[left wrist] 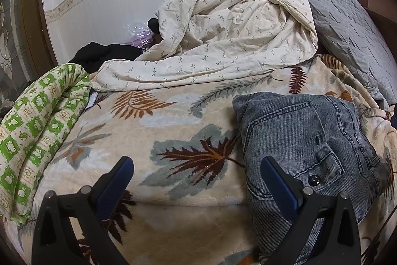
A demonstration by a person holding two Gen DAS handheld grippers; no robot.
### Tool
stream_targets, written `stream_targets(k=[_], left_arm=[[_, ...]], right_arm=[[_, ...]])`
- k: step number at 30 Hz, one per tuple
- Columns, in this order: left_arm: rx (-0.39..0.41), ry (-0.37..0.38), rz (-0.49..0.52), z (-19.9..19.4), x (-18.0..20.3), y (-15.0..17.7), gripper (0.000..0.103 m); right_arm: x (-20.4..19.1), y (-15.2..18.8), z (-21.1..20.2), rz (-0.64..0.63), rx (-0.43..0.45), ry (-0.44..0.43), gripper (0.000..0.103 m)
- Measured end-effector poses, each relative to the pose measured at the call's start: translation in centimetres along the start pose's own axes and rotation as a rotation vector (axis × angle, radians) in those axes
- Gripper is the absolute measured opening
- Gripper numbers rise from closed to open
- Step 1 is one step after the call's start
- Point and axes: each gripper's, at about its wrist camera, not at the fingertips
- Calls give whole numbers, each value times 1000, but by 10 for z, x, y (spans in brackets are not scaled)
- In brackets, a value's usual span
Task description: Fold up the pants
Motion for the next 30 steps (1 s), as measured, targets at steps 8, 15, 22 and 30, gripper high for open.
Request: stream_targets(k=[8, 15, 22, 30], left_arm=[[-5, 3, 1, 1, 0, 0, 103], [-8, 2, 0, 2, 0, 1, 103], [-10, 4, 1, 3, 2, 2, 103], [-12, 3, -2, 4, 3, 3, 103]], right_arm=[[0, 0, 0, 1, -2, 1, 103], [1, 0, 2, 4, -8, 3, 103], [1, 1, 3, 4, -17, 2, 103], [0, 2, 4, 5, -17, 2, 103]])
Point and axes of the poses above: each gripper's, at about its wrist camera, not at the fingertips, and z roughly the way its jaws point, x to its right, y to its underside, and after that the axes turned 3 degrees about y, right-handed
